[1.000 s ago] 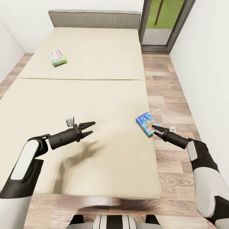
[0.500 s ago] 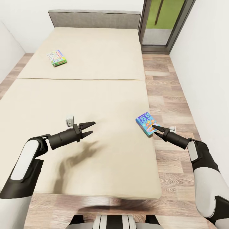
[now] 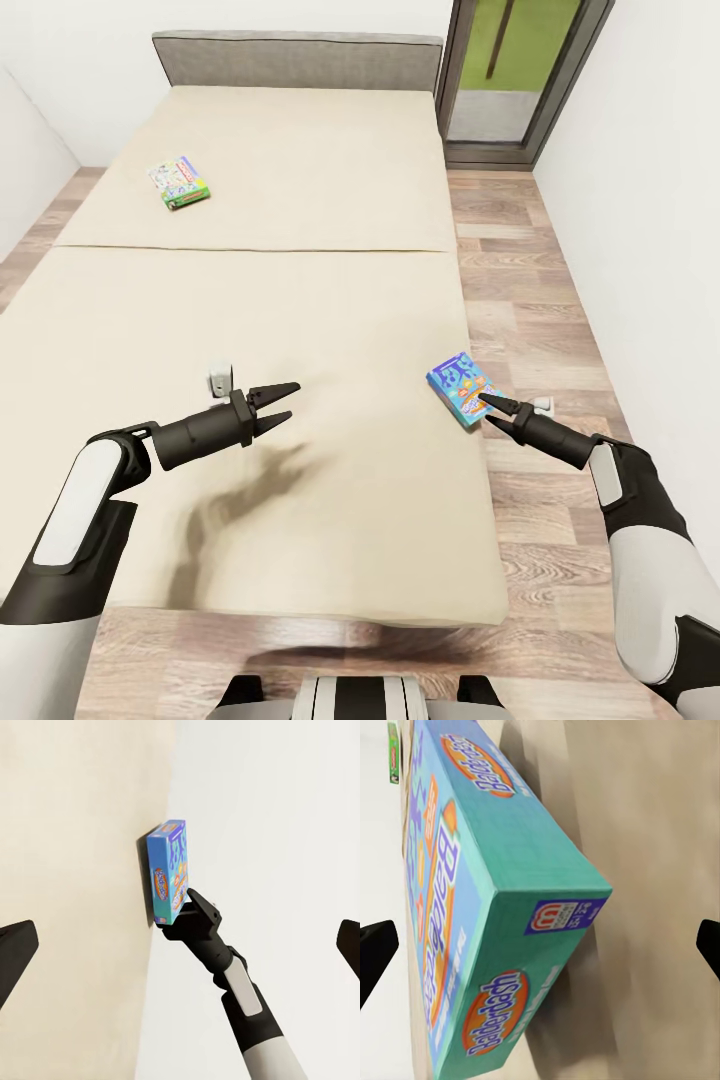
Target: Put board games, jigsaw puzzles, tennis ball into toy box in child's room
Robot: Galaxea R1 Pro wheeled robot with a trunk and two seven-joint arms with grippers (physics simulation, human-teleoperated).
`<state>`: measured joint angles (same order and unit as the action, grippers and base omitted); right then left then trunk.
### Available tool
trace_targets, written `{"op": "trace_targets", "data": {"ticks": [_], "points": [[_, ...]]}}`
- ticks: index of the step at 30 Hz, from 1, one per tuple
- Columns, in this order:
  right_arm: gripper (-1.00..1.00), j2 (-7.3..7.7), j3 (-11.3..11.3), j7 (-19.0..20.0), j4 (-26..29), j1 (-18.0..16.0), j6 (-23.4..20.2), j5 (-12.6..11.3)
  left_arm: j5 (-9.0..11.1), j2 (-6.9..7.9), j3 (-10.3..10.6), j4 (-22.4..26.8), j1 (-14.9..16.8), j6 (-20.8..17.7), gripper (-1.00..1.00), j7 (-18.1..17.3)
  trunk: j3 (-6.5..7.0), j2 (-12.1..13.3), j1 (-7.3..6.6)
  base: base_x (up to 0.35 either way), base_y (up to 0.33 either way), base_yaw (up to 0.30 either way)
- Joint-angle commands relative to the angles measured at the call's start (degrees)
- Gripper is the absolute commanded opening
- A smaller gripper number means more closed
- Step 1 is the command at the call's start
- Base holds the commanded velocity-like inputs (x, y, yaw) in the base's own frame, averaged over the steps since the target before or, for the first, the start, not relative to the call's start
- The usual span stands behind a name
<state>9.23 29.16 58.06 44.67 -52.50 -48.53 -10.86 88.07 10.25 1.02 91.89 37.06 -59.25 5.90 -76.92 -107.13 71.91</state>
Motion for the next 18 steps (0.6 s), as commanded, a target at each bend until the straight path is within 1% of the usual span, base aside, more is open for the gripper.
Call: {"op": "trace_targets", "data": {"ticks": [1, 5, 8, 18], "points": [[1.00, -0.01, 0.10, 0.14, -0.02, -0.02, -0.26, -0.03, 0.61, 0.03, 0.04, 0.04, 0.03, -0.08, 1.00, 0.60, -0.03, -0.01, 0.00, 0.000, 0.000, 0.000], [1.00, 0.00, 0.10, 0.13, -0.02, 0.00, -0.25, -0.04, 0.61, 0.03, 0.04, 0.04, 0.03, -0.08, 1.00, 0.60, -0.02, -0.01, 0.00, 0.000, 0.000, 0.020], [1.00, 0.00, 0.10, 0.13, -0.02, 0.01, -0.25, -0.06, 0.61, 0.03, 0.04, 0.04, 0.03, -0.08, 1.00, 0.60, 0.00, -0.01, 0.00, 0.000, 0.000, 0.098], [1.00, -0.07, 0.10, 0.13, -0.02, 0.02, -0.25, -0.04, 0.61, 0.03, 0.04, 0.04, 0.03, -0.08, 1.00, 0.60, 0.10, -0.01, 0.00, 0.000, 0.000, 0.161]]}}
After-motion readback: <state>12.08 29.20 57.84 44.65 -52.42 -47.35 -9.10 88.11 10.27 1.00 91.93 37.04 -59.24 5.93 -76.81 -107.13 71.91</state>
